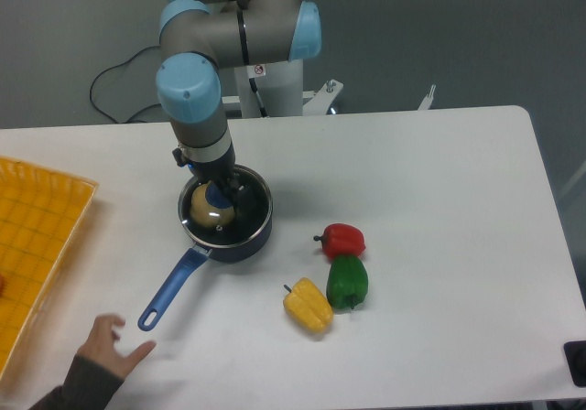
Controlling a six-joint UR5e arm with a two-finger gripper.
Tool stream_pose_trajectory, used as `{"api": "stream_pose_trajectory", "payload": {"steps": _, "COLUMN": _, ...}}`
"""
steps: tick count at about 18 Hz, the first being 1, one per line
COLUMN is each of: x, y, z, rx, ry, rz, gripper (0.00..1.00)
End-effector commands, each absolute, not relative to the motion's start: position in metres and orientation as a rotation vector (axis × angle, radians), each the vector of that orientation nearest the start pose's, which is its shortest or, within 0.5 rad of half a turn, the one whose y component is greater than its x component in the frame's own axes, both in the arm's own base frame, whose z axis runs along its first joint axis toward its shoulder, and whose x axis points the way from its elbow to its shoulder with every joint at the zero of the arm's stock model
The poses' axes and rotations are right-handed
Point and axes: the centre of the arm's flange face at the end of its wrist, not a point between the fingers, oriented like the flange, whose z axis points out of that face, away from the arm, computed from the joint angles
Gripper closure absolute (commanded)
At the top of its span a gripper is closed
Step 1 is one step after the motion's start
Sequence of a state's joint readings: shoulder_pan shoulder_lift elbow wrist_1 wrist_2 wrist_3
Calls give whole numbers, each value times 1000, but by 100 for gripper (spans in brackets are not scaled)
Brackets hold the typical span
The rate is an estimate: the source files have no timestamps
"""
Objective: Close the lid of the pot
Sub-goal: 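Open the gripper, release the lid knob and lift away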
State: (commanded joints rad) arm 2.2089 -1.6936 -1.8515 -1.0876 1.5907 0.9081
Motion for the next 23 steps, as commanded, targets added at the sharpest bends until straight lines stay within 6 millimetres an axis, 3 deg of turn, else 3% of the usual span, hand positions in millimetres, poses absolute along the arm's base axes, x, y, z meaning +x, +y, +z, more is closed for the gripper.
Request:
{"api": "stream_pose_trajectory", "payload": {"steps": 5, "x": -232, "y": 486, "z": 367, "rx": -3039, "ry": 337, "rz": 173, "gripper": 0}}
{"api": "stream_pose_trajectory", "payload": {"steps": 10, "x": -307, "y": 459, "z": 388, "rx": -3033, "ry": 145, "rz": 220, "gripper": 0}}
{"api": "stream_pose_trajectory", "payload": {"steps": 14, "x": -371, "y": 420, "z": 386, "rx": -3058, "ry": 264, "rz": 207, "gripper": 0}}
{"api": "stream_pose_trajectory", "payload": {"steps": 18, "x": -430, "y": 392, "z": 378, "rx": -3077, "ry": 247, "rz": 201, "gripper": 0}}
{"api": "stream_pose_trajectory", "payload": {"steps": 23, "x": -478, "y": 377, "z": 374, "rx": -3090, "ry": 389, "rz": 165, "gripper": 0}}
